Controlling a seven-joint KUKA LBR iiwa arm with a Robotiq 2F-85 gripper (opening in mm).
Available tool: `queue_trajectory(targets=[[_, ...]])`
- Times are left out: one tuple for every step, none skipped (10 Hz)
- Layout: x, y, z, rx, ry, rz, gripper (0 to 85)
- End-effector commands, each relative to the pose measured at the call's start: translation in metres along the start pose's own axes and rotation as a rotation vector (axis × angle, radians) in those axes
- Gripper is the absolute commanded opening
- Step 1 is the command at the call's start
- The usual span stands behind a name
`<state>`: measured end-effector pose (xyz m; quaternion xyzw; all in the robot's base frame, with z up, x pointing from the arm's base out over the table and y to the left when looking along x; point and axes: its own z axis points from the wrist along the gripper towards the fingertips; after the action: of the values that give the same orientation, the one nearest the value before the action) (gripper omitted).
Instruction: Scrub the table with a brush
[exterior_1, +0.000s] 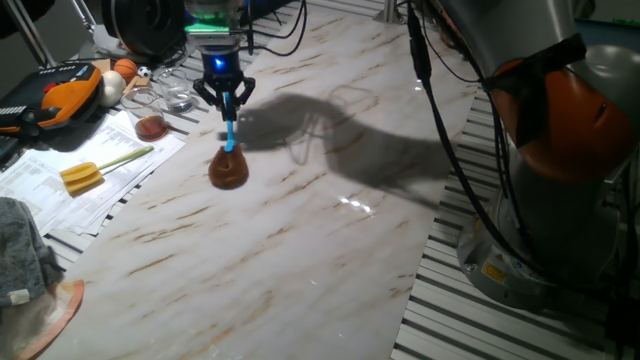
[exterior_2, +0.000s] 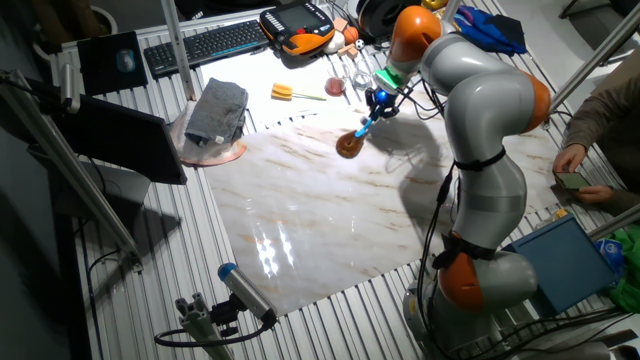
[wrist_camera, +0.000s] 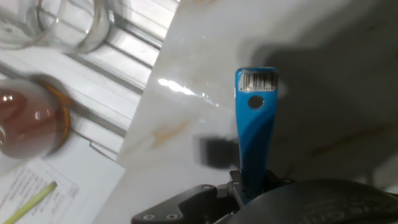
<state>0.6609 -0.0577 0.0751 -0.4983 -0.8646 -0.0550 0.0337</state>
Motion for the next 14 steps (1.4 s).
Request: queue_trajectory(targets=[[-0.002, -0.002, 0.000, 0.001, 0.000, -0.014, 0.0], [-0.004, -0.008, -0.002, 0.006, 0.009, -0.048, 0.0], [-0.004, -0.013, -0.004, 0.017, 0.021, -0.082, 0.0], [0.000, -0.018, -0.006, 0.030, 0.034, -0.105, 0.0], [0.006, -0.023, -0.010, 0.043, 0.045, -0.122, 0.0], [0.011, -0.029, -0.013, 0.056, 0.053, -0.148, 0.0], [0.021, -0.031, -0.015, 0.056, 0.060, -0.142, 0.0], [0.032, -0.029, -0.012, 0.054, 0.045, -0.122, 0.0], [0.041, -0.024, -0.010, 0.052, 0.037, -0.099, 0.0], [0.045, -0.018, -0.008, 0.052, 0.032, -0.076, 0.0], [0.045, -0.011, -0.006, 0.054, 0.020, -0.060, 0.0], [0.041, -0.004, -0.003, 0.049, 0.008, -0.051, 0.0], [0.032, -0.001, -0.001, 0.044, 0.004, -0.061, 0.0], [0.021, 0.000, 0.001, 0.040, 0.000, -0.081, 0.0]])
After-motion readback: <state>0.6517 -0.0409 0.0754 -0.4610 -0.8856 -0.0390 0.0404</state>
